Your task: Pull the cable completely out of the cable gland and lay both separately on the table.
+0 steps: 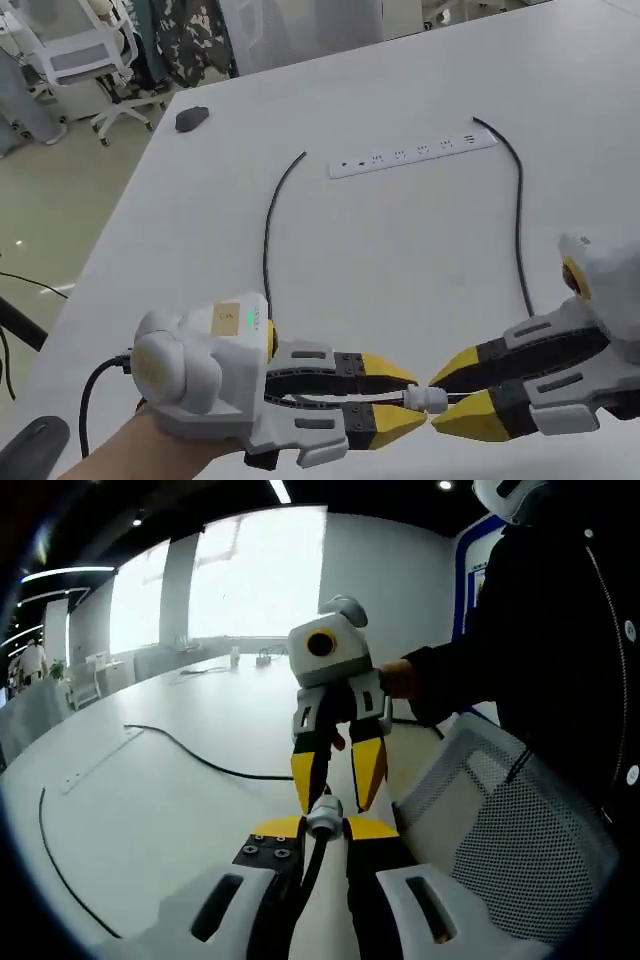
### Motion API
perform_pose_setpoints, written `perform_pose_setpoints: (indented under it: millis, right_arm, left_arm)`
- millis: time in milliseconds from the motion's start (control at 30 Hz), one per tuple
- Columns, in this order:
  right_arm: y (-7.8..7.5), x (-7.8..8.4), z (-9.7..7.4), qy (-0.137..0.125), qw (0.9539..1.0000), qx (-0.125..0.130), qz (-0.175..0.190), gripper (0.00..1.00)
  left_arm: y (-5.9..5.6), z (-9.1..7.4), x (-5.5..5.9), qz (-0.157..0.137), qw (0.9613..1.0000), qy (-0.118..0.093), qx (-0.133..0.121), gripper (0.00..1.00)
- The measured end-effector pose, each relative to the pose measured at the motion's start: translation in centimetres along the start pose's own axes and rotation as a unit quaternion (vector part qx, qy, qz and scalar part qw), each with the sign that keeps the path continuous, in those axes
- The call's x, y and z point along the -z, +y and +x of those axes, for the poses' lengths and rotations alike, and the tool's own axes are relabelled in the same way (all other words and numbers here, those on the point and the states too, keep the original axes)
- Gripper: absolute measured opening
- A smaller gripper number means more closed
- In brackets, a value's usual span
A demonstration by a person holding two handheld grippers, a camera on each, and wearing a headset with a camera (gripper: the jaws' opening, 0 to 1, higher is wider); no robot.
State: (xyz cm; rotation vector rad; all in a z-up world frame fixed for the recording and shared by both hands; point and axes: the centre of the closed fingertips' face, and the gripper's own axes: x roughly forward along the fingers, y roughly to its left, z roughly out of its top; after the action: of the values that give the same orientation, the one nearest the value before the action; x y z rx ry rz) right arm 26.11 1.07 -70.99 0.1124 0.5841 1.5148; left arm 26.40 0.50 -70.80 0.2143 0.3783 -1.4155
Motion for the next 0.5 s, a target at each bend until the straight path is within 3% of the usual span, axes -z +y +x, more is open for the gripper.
perform_pose_setpoints:
  millis: [133, 300, 433, 500]
  right_arm:
    - [-0.05, -0.04, 0.23, 0.001, 0.9999, -0.001, 0.013, 0.08]
    - [0.23, -0.11, 0.52, 0.005, 0.9999, -0.003, 0.008, 0.08]
    - [0.27, -0.09, 0.58, 0.009, 0.9993, 0.006, -0.034, 0.07]
    - [0.12, -0.27, 0.61, 0.008, 0.9969, 0.016, -0.077, 0.07]
  left_arm:
    - [-0.08, 0.06, -0.18, 0.01, 1.0, -0.002, 0.002, 0.15]
    - [-0.01, 0.04, -0.05, 0.007, 1.0, 0.001, 0.001, 0.15]
    - [0.23, 0.03, 0.11, -0.022, 0.9997, 0.001, 0.001, 0.15]
    - [0.42, 0.0, 0.16, -0.036, 0.9993, 0.001, 0.001, 0.15]
